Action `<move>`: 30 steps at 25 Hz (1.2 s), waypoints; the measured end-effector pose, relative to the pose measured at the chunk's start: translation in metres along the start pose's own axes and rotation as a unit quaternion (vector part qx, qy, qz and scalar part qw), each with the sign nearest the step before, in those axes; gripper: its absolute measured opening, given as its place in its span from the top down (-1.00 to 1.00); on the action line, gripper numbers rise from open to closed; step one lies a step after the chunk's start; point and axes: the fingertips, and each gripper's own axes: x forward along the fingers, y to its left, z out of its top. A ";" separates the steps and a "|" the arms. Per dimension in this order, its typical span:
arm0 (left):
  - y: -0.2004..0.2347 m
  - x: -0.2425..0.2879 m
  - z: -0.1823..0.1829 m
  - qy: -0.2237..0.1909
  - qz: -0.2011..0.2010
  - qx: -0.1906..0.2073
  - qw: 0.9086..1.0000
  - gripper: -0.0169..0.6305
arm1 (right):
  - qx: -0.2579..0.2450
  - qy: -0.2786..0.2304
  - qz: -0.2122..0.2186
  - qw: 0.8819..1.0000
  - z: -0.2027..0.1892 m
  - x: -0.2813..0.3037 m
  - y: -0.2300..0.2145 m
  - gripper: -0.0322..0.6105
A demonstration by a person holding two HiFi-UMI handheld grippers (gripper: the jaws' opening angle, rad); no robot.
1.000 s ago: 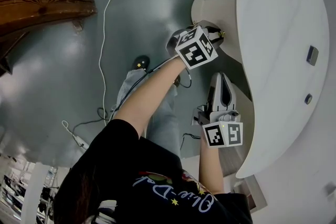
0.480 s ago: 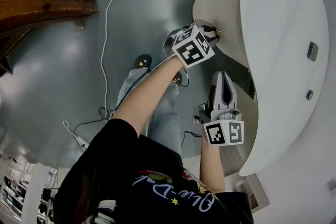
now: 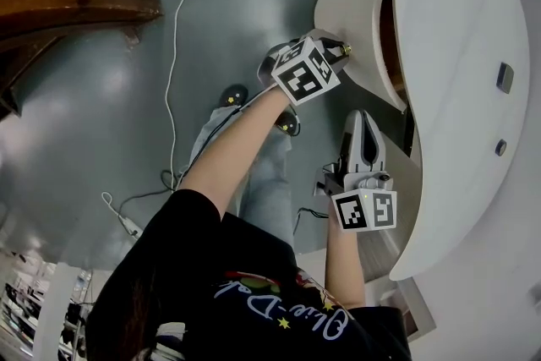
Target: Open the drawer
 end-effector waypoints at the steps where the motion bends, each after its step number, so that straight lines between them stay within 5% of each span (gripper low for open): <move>1: 0.000 -0.002 -0.002 0.000 0.000 0.000 1.000 0.64 | 0.000 0.001 0.001 1.000 -0.001 0.000 0.001 0.90; 30: 0.000 -0.030 -0.023 0.013 0.006 -0.011 1.000 0.64 | 0.000 0.000 0.002 1.000 0.000 -0.002 0.018 0.90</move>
